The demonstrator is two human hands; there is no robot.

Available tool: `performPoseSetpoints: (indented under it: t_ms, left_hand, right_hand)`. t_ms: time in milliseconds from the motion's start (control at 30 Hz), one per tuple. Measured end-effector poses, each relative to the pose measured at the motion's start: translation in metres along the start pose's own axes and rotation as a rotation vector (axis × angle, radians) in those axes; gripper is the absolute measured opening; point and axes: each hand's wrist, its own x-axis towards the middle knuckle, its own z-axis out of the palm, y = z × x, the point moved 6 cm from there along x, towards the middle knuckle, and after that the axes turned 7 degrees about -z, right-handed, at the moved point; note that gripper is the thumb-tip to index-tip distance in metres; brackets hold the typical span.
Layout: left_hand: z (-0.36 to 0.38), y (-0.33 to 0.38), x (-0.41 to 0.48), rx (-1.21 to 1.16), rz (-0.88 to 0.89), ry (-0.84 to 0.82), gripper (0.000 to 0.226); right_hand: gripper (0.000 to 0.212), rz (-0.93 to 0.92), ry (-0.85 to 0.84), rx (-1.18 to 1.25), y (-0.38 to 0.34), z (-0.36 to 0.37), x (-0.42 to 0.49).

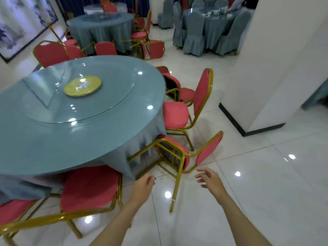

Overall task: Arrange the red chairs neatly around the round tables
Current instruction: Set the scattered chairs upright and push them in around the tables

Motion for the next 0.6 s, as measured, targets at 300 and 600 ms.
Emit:
performPoseSetpoints:
  t_ms: [300, 600]
  left_hand:
    - [0.094, 0.119, 0.049, -0.012, 0.026, -0.122, 0.020]
    - [0.178, 0.203, 0.165, -0.130, 0.026, -0.161, 0.019]
  right_hand:
    - [0.028, 0.058, 0.105, 0.101, 0.011, -0.115, 0.058]
    - [0.029, 0.096, 0.073, 0.004, 0.008, -0.203, 0.175]
